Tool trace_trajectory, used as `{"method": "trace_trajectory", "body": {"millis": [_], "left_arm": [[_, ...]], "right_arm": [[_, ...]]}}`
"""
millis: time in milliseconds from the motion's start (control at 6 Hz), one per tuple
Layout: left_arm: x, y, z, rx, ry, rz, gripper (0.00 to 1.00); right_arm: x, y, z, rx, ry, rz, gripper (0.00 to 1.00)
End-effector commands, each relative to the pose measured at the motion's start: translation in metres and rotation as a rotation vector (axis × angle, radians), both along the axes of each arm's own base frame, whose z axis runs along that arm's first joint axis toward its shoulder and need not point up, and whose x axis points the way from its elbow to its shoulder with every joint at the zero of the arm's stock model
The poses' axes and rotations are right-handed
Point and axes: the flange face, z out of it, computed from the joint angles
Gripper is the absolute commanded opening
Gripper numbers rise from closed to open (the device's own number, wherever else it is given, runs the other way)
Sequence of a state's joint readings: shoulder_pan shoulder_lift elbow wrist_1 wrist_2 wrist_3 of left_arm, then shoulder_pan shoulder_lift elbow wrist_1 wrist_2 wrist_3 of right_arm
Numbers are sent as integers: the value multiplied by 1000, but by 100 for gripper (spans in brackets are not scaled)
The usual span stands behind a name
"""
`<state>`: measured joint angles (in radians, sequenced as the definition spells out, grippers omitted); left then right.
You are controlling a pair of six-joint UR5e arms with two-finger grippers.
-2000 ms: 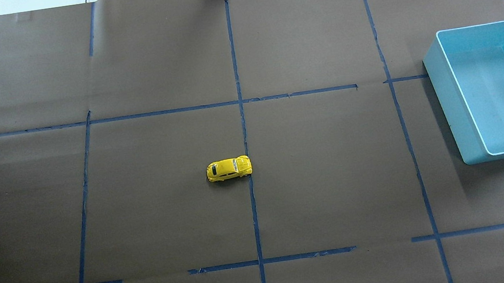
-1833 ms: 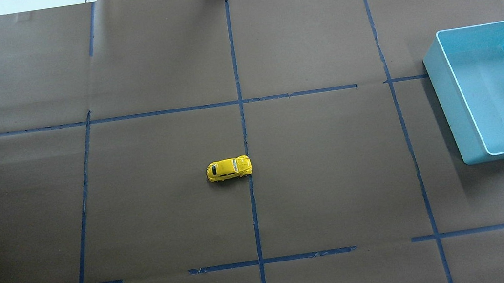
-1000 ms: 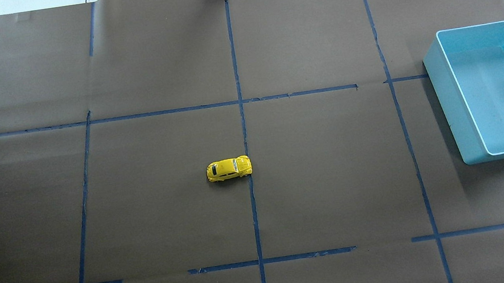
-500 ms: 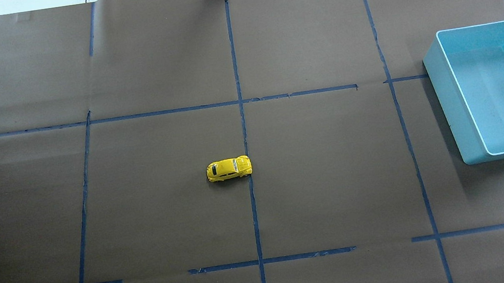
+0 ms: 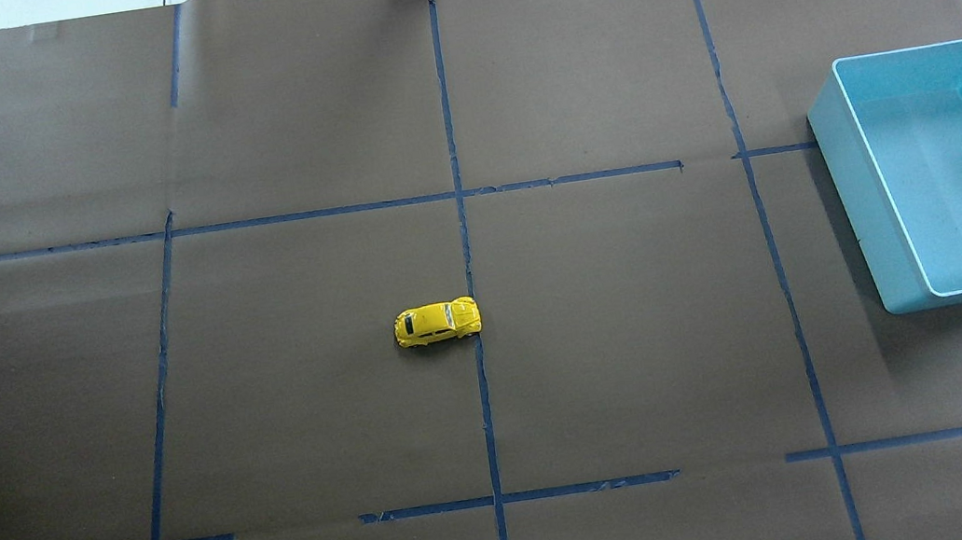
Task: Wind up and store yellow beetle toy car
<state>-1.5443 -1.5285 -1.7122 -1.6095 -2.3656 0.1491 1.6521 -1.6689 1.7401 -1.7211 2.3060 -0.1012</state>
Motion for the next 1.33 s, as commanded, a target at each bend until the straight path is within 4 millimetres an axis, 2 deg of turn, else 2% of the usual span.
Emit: {"method": "trace_trajectory", "body": {"millis": [0,167,333,500,667,833,1000,1167], "left_arm": [[70,-25,-71,212,21,132,100],[124,-32,-131,328,38,228,100],[194,-50,-184,427,64,335,100],[259,-58,-243,560,18,399,100],[351,-37,-292,644,85,533,100],[399,-20,-335,723,141,602,100],[409,-19,-362,772,142,611,100],[436,-9,-379,767,154,655,100]], "right_arm": [[0,1,0,-1,0,0,100],[0,1,1,-2,2,0,100],[0,1,1,-3,2,1,100],[1,2,1,-2,2,1,100],[1,2,1,-2,2,1,100],[1,1,0,1,2,1,100],[0,1,0,1,2,0,100],[1,1,0,1,2,1,100]]}}
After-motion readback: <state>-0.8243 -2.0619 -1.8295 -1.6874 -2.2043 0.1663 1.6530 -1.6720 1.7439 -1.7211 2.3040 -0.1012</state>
